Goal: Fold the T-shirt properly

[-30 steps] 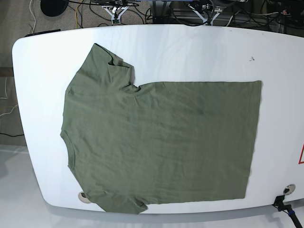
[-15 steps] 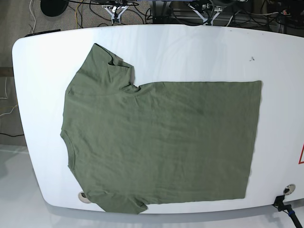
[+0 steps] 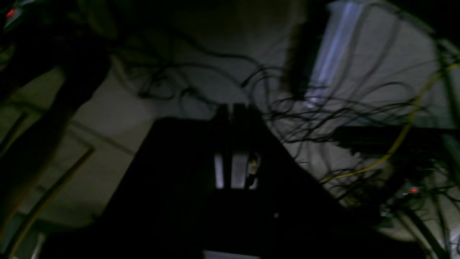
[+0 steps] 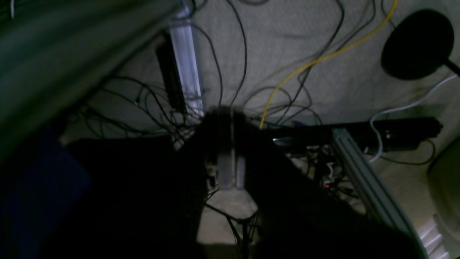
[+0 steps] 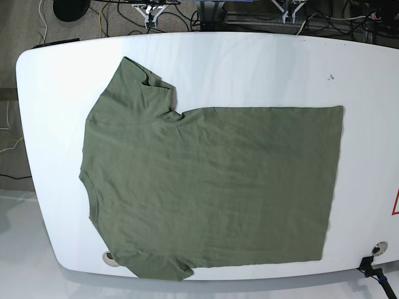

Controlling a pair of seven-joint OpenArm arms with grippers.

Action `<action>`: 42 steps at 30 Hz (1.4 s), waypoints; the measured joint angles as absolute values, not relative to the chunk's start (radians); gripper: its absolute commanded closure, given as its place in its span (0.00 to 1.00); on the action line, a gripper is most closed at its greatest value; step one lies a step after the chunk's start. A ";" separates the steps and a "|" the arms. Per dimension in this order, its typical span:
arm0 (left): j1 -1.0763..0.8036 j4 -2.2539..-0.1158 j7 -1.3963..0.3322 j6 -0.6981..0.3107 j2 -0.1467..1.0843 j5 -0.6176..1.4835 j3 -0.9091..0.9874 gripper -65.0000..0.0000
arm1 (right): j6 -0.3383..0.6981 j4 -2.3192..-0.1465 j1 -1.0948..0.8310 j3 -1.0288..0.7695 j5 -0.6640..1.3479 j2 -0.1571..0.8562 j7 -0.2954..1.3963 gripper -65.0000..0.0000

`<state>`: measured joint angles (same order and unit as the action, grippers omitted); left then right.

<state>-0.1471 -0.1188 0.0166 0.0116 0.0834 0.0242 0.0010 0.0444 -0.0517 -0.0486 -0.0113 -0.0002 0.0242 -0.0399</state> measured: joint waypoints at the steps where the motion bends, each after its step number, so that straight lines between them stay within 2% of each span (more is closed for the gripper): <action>1: -0.151 -0.120 0.016 0.007 0.082 0.024 0.001 1.00 | 0.044 -0.051 -0.051 -0.011 0.000 0.025 -0.028 1.00; 13: -0.158 -0.127 0.025 0.000 0.076 0.024 0.002 0.99 | 0.044 -0.053 -0.070 -0.009 0.000 0.026 -0.033 1.00; 18: -0.260 -0.298 0.024 -0.001 0.090 0.026 0.006 1.00 | 0.046 -0.099 -0.139 -0.011 0.000 0.028 -0.027 1.00; 21: -0.353 -0.443 0.031 -0.007 0.124 0.029 0.006 1.00 | 0.049 -0.168 -0.210 -0.011 0.005 0.033 -0.034 1.00; 26: -0.369 -0.472 0.047 -0.010 0.130 0.031 -0.003 1.00 | 0.056 -0.222 -0.245 -0.009 0.006 0.033 -0.056 1.00; 30: -0.453 -0.515 0.052 0.006 0.177 0.037 0.000 1.00 | 0.056 -0.301 -0.328 -0.005 0.005 0.045 -0.032 1.00; 42: -0.684 -0.806 0.081 -0.005 0.206 0.076 -0.003 1.00 | 0.071 -0.652 -0.584 0.001 0.007 0.126 -0.030 1.00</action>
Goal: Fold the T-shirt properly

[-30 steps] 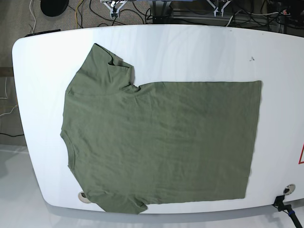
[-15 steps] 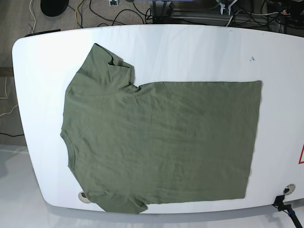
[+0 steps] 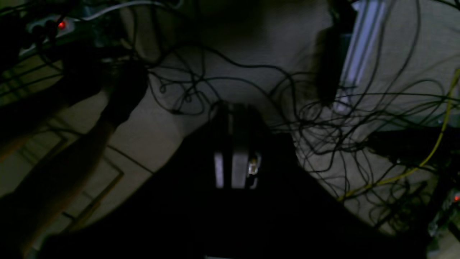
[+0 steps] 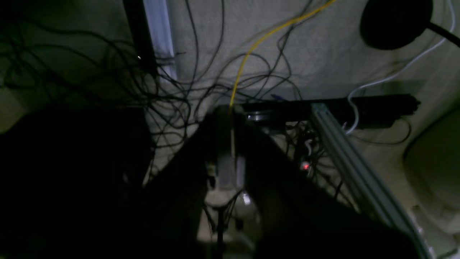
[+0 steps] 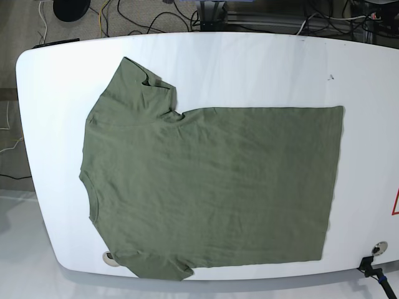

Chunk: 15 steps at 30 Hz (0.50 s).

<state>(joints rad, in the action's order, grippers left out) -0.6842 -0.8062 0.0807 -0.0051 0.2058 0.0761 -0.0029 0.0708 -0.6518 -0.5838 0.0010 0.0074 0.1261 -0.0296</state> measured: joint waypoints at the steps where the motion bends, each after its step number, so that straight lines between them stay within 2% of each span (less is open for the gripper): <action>1: -0.694 -0.835 0.041 0.001 0.207 0.076 0.000 1.00 | 0.062 -0.672 -0.592 0.001 0.005 0.131 -0.002 1.00; 2: -0.717 -0.871 0.080 -0.005 0.214 0.077 0.002 1.00 | 0.069 -0.712 -0.610 0.003 0.006 0.142 -0.038 1.00; 11: -0.834 -1.096 0.027 -0.011 0.250 0.082 0.017 1.00 | 0.065 -0.902 -0.728 0.002 0.009 0.180 0.008 1.00; 15: -0.916 -1.271 0.047 -0.024 0.255 0.084 0.065 1.00 | 0.078 -1.078 -0.841 -0.032 0.008 0.179 -0.010 1.00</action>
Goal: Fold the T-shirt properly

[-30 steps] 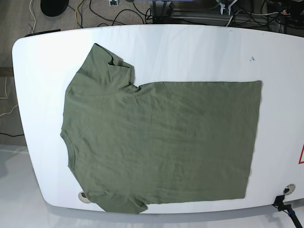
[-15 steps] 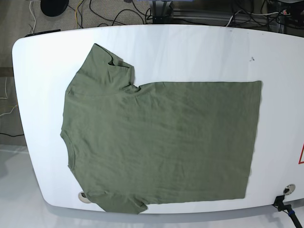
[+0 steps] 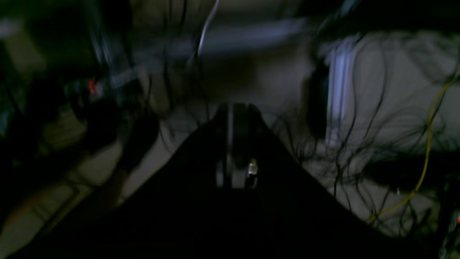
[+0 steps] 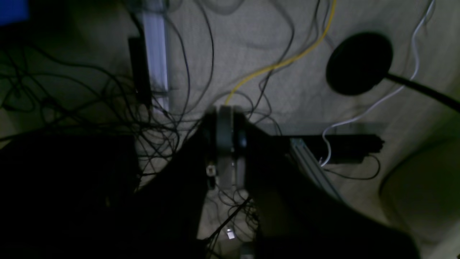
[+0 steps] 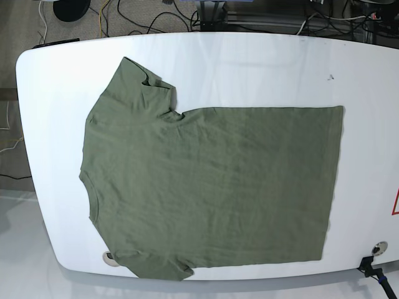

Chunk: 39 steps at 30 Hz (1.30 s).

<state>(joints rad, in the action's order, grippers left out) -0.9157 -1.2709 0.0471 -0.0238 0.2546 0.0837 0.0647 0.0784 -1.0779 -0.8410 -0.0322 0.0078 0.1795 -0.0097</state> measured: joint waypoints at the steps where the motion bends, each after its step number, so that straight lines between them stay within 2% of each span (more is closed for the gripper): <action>1: -0.932 -1.299 0.031 -0.022 0.257 0.084 0.083 1.00 | 0.074 -1.112 -0.867 -0.049 0.009 0.181 0.002 1.00; 4: -0.973 -1.380 -0.008 -0.016 0.260 0.080 0.135 1.00 | 0.068 -1.211 -0.910 -0.086 0.008 0.188 0.014 1.00; 11: -1.095 -1.601 0.023 -0.023 0.268 0.080 0.268 0.99 | 0.068 -1.434 -0.999 -0.183 0.020 0.192 0.035 1.00; 19: -1.156 -1.840 0.049 -0.025 0.256 0.094 0.354 0.98 | 0.067 -1.706 -1.010 -0.248 0.019 0.195 0.096 1.00; 21: -1.158 -1.938 0.091 -0.040 0.256 0.136 0.358 0.98 | 0.071 -1.797 -0.991 -0.271 0.027 0.197 0.064 1.00; 23: -1.163 -1.961 0.045 -0.040 0.251 0.164 0.366 0.98 | 0.075 -1.830 -1.002 -0.296 0.032 0.193 0.100 1.00; 24: -1.158 -1.985 0.044 -0.040 0.249 0.176 0.368 0.98 | 0.077 -1.850 -0.992 -0.304 0.033 0.191 0.120 1.00; 25: -1.135 -2.024 0.092 -0.046 0.253 0.189 0.368 0.98 | 0.069 -1.887 -0.963 -0.320 0.056 0.196 0.069 1.00; 27: -1.141 -2.002 0.013 -0.043 0.242 0.187 0.370 0.97 | 0.093 -1.877 -0.964 -0.308 0.044 0.196 0.157 1.00; 30: -1.103 -2.034 0.013 -0.057 0.231 0.193 0.370 0.95 | 0.101 -1.919 -0.913 -0.299 0.050 0.180 0.188 1.00; 34: -1.045 -2.054 0.018 -0.060 0.230 0.208 0.371 0.85 | 0.096 -1.954 -0.773 -0.305 0.054 0.193 0.199 1.00; 37: -1.010 -2.045 -0.009 -0.065 0.223 0.242 0.371 0.82 | 0.102 -1.927 -0.708 -0.303 0.056 0.174 0.343 1.00; 39: -0.974 -2.045 -0.002 -0.075 0.226 0.276 0.373 0.80 | 0.105 -1.927 -0.648 -0.304 0.060 0.176 0.351 1.00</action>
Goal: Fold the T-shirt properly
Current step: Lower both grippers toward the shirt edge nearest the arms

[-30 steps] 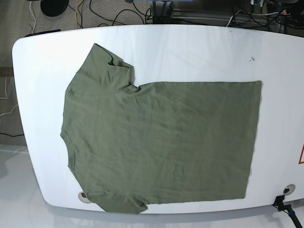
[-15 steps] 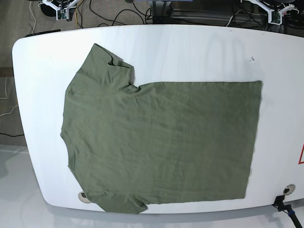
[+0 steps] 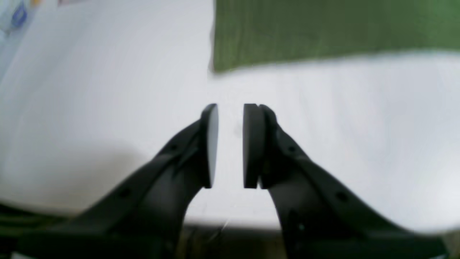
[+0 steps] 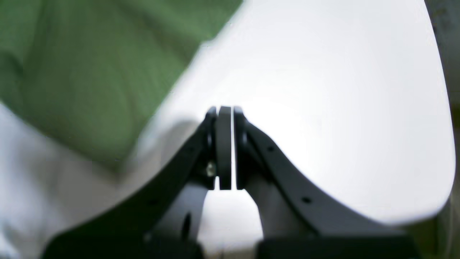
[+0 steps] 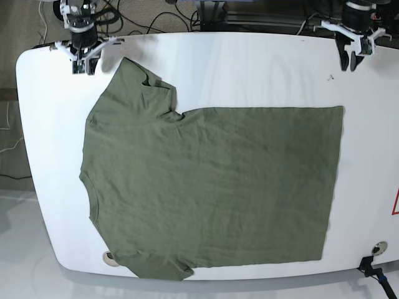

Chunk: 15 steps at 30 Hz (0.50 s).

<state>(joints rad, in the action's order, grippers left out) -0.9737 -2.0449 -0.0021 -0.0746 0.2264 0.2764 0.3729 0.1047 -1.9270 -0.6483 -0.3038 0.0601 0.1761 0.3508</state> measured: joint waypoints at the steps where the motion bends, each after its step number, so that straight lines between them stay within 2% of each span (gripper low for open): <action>1: -0.961 -2.044 -0.012 -0.079 0.228 0.294 0.375 0.79 | 0.100 -1.927 -0.619 -0.306 0.061 0.177 0.372 1.00; 3: -0.945 -2.035 -0.027 -0.076 0.226 0.326 0.379 0.78 | 0.101 -1.924 -0.589 -0.306 0.061 0.177 0.402 0.98; 8: -0.886 -2.027 -0.033 -0.083 0.225 0.362 0.391 0.76 | 0.118 -1.907 -0.513 -0.296 0.065 0.172 0.478 0.87; 14: -0.830 -2.015 -0.112 -0.084 0.222 0.418 0.484 0.68 | 0.157 -1.887 -0.434 -0.296 0.084 0.172 0.538 0.85; 15: -0.818 -2.011 -0.132 -0.089 0.221 0.426 0.496 0.70 | 0.161 -1.883 -0.430 -0.293 0.089 0.171 0.548 0.86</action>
<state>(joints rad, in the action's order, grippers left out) -0.8181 -2.0106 -0.1322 -0.0895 0.2214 0.4259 0.4965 0.1612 -1.8828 -0.4297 -0.2932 0.0887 0.1715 0.5476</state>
